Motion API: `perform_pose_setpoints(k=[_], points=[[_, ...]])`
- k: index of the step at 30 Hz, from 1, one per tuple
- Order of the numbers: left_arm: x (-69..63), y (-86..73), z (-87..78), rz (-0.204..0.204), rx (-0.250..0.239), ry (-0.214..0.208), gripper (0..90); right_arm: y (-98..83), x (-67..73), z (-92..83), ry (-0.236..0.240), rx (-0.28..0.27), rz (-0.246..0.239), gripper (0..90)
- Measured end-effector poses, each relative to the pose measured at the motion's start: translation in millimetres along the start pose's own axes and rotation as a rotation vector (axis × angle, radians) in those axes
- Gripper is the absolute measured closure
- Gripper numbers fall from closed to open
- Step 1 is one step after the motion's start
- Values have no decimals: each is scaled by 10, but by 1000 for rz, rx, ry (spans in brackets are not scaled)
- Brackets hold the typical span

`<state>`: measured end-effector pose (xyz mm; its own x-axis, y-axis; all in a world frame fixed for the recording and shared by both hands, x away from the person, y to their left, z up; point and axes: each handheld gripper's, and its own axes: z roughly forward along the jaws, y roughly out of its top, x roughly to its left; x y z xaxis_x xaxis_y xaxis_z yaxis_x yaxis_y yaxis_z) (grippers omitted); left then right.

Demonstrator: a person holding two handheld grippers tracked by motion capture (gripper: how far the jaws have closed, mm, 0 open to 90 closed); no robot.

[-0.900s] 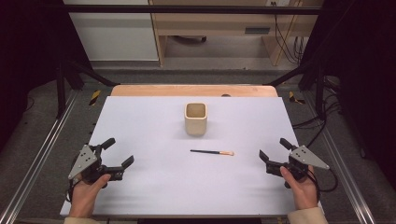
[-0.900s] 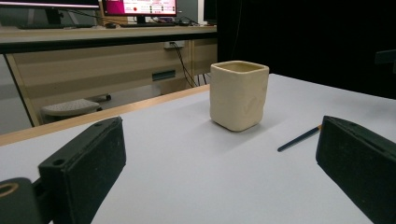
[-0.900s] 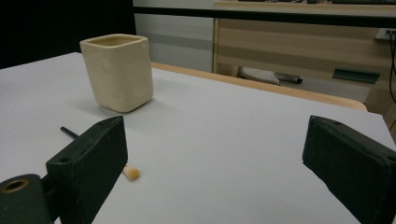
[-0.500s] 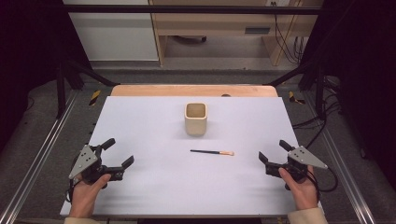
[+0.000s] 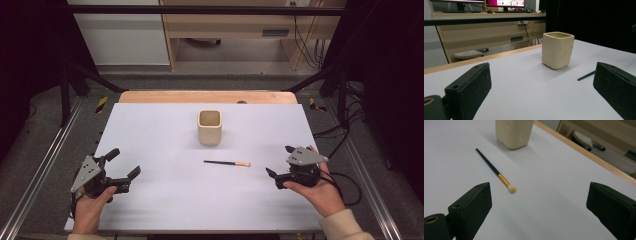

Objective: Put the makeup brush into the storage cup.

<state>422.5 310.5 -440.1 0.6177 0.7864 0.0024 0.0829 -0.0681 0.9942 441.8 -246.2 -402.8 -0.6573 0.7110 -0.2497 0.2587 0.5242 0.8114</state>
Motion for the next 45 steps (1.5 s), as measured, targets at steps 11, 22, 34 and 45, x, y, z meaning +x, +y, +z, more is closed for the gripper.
perform_pose_setpoints(k=[11,22,34,45], points=[[-2,-2,2,9,12,-1,12,582,-23,280,134,235,-213,131],[-8,-5,21,16,18,-10,13,961,170,738,264,402,-340,322],[-2,-5,33,17,19,-17,15,1045,261,1049,304,472,-409,422],[-2,-11,46,16,20,-20,15,1032,312,1140,325,494,-415,423]])
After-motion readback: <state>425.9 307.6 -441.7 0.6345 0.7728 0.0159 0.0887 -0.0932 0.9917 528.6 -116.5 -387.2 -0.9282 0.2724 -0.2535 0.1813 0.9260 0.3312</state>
